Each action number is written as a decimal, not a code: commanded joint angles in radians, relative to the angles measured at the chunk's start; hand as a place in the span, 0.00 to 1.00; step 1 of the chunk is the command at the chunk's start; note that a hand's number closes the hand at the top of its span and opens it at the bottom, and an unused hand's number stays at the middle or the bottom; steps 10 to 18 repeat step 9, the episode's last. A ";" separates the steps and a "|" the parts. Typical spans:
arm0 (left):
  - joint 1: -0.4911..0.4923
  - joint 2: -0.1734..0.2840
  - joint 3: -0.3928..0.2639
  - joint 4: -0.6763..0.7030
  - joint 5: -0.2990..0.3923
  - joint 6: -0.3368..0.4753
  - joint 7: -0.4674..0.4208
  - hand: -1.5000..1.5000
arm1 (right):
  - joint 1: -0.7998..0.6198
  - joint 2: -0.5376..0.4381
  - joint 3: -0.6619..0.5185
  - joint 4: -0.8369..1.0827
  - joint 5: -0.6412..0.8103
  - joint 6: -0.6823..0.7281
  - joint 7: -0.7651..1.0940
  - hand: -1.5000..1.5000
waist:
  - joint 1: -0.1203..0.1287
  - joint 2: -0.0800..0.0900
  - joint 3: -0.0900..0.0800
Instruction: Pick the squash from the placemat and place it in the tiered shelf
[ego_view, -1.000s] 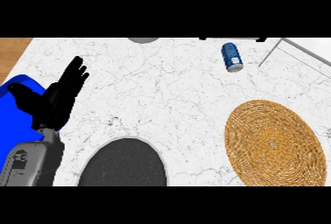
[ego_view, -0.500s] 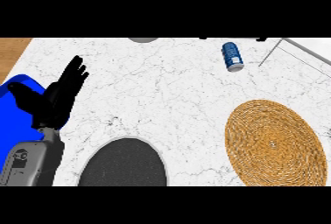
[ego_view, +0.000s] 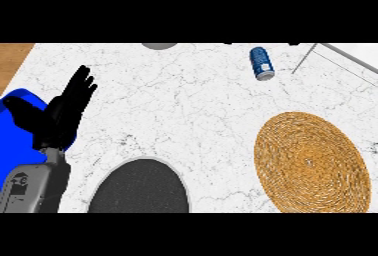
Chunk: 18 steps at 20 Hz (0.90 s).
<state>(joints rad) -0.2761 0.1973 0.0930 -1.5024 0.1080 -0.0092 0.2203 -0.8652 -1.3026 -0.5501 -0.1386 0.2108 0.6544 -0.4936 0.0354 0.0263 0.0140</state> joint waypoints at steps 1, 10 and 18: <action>0.007 0.000 0.004 0.000 0.004 -0.005 -0.017 0.50 | 0.005 -0.045 -0.022 0.000 -0.027 0.180 -0.065 0.00 | -0.004 -0.004 0.000; 0.001 0.013 0.028 -0.005 0.013 0.003 -0.006 0.50 | 0.098 -0.023 0.007 -0.100 -0.020 0.189 -0.183 0.00 | -0.027 -0.008 0.006; 0.001 0.013 0.028 -0.005 0.013 0.003 -0.006 0.50 | 0.098 -0.023 0.007 -0.100 -0.020 0.189 -0.183 0.00 | -0.027 -0.008 0.006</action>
